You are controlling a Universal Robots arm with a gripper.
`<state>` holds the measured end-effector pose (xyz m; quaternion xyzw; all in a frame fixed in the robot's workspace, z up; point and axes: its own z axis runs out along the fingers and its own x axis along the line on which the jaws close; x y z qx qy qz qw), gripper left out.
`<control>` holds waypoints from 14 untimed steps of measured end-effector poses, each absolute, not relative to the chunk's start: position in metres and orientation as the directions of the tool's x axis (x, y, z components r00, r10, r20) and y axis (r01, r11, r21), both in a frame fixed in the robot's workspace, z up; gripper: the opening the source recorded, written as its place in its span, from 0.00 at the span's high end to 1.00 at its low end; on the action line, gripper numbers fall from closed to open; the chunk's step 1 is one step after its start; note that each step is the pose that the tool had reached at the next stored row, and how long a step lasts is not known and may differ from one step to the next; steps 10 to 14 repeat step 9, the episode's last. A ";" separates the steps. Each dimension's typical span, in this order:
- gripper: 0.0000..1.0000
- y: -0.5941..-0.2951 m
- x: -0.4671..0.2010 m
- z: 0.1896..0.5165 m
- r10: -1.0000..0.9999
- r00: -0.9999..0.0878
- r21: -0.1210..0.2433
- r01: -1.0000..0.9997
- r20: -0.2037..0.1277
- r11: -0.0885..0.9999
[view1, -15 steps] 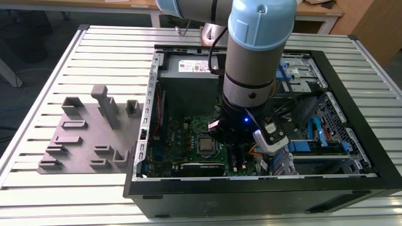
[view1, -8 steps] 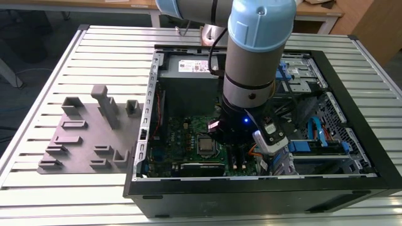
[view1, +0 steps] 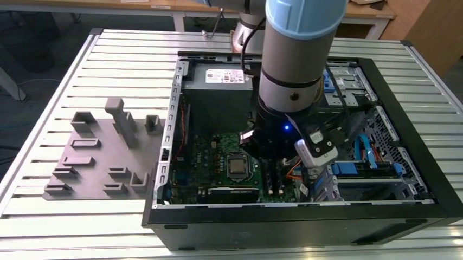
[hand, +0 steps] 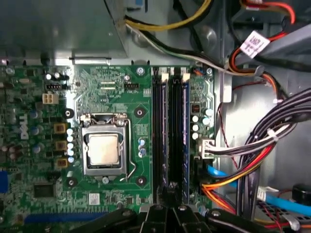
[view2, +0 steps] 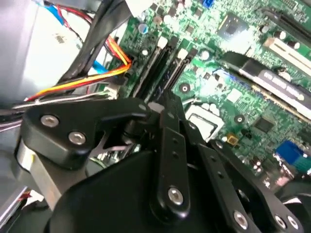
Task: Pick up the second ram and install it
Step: 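Press down the second ram until it locks into place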
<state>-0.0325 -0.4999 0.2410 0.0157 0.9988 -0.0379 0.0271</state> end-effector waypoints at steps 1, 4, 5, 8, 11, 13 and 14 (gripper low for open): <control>0.93 -0.498 -0.032 0.242 0.029 -0.998 -0.075 0.033 -0.055 0.997; 0.93 -0.496 -0.032 0.242 0.028 -0.998 -0.075 0.032 -0.055 0.997; 0.93 -0.496 -0.032 0.242 0.028 -0.998 -0.075 0.032 -0.055 0.997; 0.93 -0.496 -0.032 0.243 0.028 -0.998 -0.075 0.032 -0.055 0.997; 0.93 -0.496 -0.032 0.243 0.028 -0.998 -0.075 0.032 -0.055 0.997; 0.93 -0.496 -0.032 0.243 0.028 -0.998 -0.075 0.032 -0.055 0.997; 0.93 -0.496 -0.032 0.243 0.028 -0.998 -0.075 0.032 -0.055 0.997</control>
